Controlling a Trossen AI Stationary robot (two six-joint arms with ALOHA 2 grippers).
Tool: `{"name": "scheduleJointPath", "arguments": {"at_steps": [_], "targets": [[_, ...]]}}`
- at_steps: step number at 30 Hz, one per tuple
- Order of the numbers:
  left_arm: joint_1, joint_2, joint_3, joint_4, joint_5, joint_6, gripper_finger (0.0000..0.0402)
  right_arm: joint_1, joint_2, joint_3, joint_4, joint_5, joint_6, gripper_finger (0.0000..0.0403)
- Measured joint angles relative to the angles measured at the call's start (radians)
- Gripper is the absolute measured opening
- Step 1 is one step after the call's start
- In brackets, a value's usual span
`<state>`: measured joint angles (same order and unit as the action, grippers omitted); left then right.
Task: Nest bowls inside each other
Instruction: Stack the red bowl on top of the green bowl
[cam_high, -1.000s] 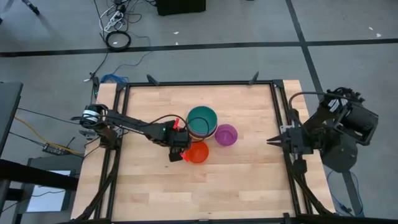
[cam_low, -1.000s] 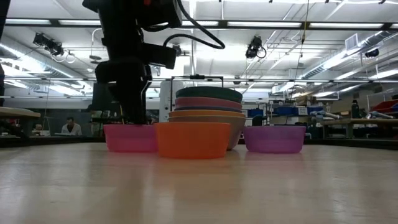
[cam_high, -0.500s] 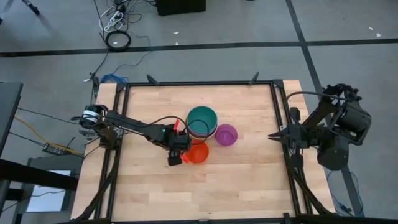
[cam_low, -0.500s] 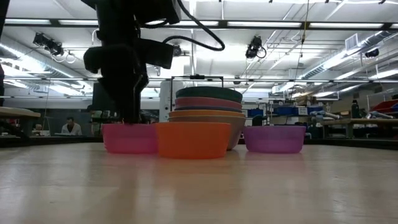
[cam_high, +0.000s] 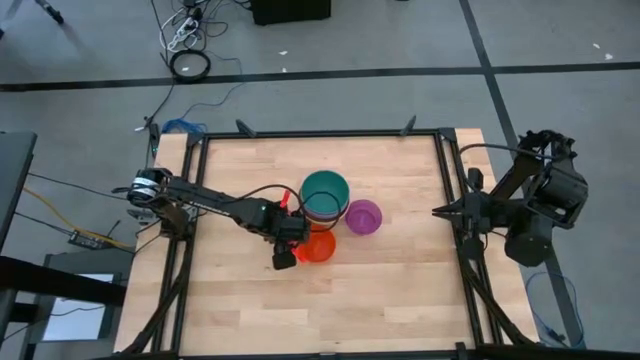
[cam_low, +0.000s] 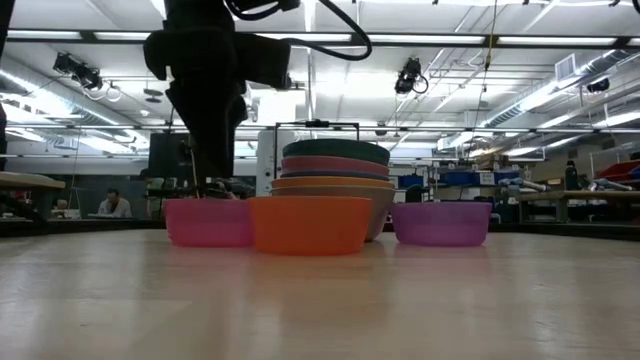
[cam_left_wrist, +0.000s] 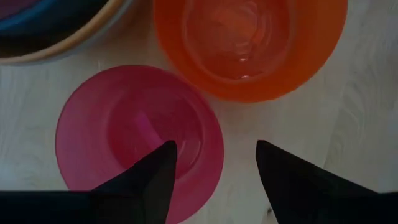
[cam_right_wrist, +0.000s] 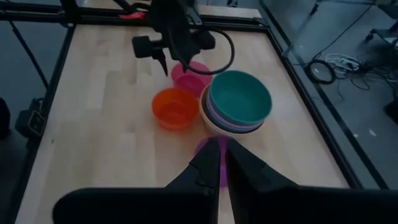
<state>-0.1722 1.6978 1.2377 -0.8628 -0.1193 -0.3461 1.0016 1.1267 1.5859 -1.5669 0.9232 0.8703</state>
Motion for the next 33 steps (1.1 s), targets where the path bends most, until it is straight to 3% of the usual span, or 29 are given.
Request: {"name": "scheduleJointPath", "arguments": {"at_steps": [11, 20, 26, 33], "targets": [[0.002, 0.054, -0.001, -0.059, 0.039, -0.007, 0.0229, 0.000, -0.016, -0.027, 0.002, 0.000, 0.020, 0.0015], [0.002, 0.109, -0.002, -0.065, 0.008, 0.002, 0.0212, 0.000, -0.016, -0.027, 0.005, 0.000, 0.019, 0.0015], [0.002, 0.118, -0.021, -0.066, -0.002, 0.024, 0.0147, 0.000, -0.016, -0.027, 0.006, 0.001, 0.019, 0.0015], [0.002, 0.118, -0.047, -0.052, -0.005, 0.023, 0.0019, 0.000, -0.016, -0.027, 0.007, 0.009, 0.018, 0.0015]]}}
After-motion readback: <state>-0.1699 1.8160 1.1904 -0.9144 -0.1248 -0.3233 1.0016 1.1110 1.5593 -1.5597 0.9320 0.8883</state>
